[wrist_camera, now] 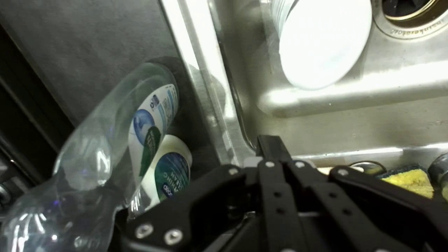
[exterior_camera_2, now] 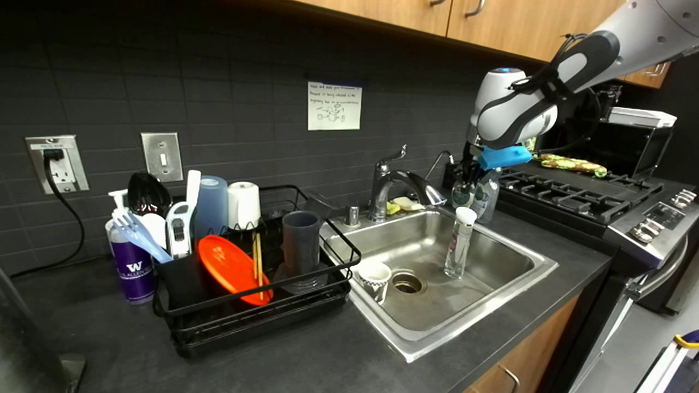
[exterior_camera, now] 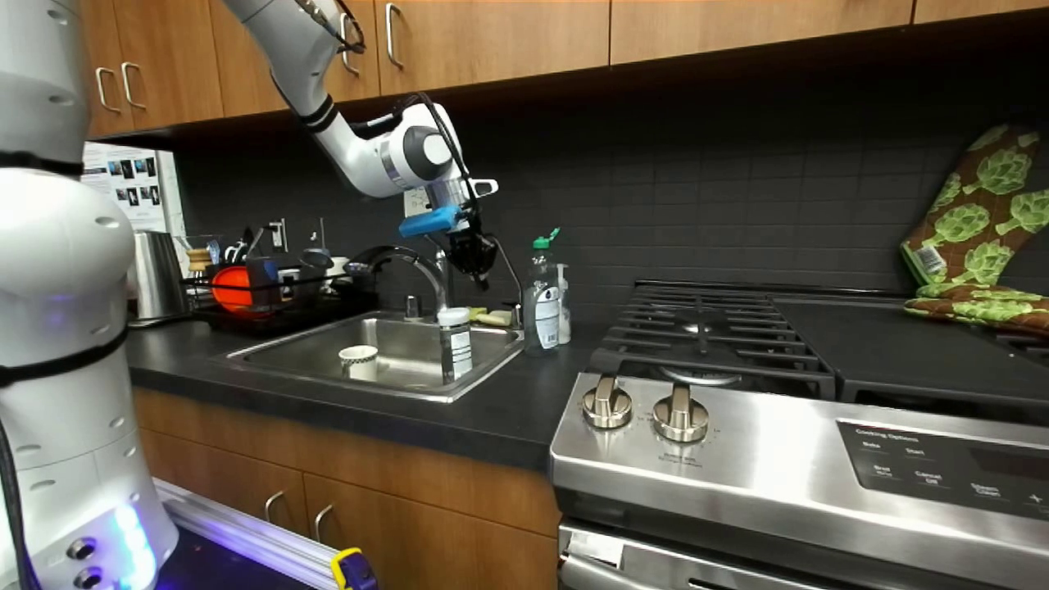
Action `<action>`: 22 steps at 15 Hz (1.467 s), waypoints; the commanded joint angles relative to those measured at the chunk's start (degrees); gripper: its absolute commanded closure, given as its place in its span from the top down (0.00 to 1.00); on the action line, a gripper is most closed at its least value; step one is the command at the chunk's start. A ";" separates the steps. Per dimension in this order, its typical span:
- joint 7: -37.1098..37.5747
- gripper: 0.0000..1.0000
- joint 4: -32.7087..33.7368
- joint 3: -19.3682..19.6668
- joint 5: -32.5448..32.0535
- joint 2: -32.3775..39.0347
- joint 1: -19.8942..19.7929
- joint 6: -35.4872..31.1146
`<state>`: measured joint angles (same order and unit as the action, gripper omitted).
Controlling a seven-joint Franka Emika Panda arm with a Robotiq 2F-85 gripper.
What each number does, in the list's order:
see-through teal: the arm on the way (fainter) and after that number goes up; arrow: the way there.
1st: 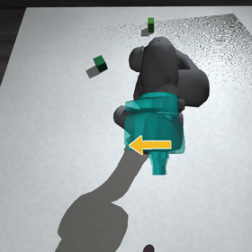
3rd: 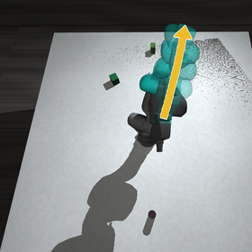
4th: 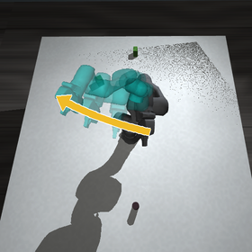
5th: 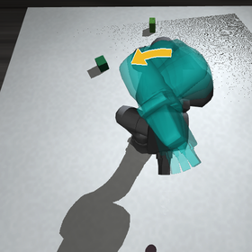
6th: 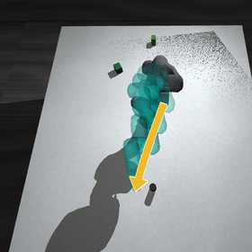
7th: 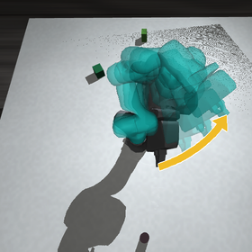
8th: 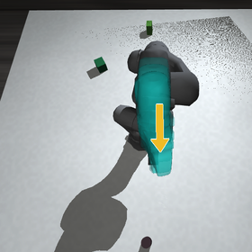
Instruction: Turn the small faucet to the left, then tap the soap bottle
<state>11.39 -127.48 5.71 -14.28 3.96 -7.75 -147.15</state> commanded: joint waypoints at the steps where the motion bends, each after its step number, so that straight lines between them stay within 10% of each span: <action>1: -6.44 0.00 0.50 0.57 3.84 -1.47 0.20 4.55; 22: -13.21 0.00 0.97 0.47 12.43 -1.83 0.54 -1.50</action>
<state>-0.87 -125.96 5.91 -2.05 2.67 -7.44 -146.35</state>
